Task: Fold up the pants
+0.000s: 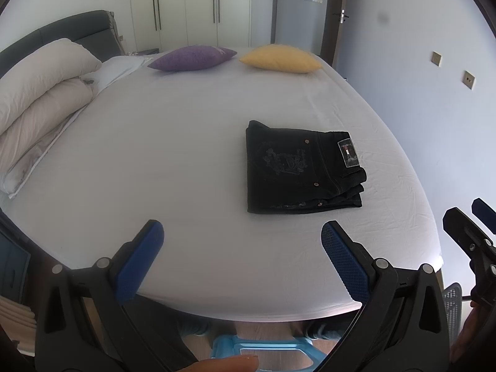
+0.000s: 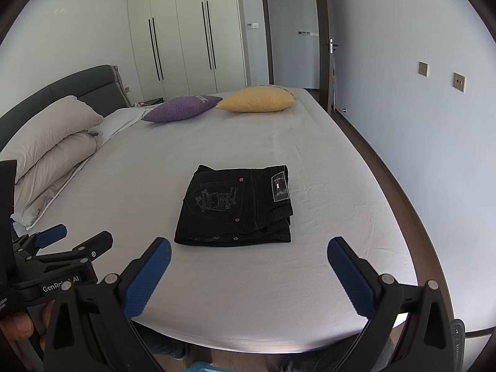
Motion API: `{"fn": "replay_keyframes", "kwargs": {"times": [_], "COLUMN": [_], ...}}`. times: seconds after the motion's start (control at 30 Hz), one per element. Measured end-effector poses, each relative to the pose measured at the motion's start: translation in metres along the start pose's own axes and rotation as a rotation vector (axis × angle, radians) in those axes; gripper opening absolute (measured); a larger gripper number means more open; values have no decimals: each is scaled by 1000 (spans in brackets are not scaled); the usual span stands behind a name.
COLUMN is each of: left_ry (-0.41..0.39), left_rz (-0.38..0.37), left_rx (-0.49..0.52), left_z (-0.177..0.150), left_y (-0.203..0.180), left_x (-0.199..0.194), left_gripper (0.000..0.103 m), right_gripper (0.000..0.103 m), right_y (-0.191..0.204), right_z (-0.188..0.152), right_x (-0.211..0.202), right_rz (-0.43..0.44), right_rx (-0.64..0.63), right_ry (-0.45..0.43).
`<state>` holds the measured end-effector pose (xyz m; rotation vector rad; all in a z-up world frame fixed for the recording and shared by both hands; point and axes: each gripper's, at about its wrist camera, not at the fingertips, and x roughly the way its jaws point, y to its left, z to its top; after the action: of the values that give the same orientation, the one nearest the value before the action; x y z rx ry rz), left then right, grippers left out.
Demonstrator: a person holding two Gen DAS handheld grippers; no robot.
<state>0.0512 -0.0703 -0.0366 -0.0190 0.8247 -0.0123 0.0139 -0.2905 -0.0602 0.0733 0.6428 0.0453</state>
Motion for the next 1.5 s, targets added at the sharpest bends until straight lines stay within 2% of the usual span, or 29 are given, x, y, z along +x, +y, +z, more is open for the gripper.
{"fn": "replay_keyframes", "kwargs": {"times": [1.5], "left_ry": [13], "left_rz": [-3], "left_rx": [-7], "left_z": [-10], "left_y": [-3], "left_x": [2], "left_gripper": [103], "right_gripper": [103], "right_y": [-3], "right_z": [-11], "right_x": [3], "right_rz": [1], "right_rx": [-4], "right_ry": [14]}}
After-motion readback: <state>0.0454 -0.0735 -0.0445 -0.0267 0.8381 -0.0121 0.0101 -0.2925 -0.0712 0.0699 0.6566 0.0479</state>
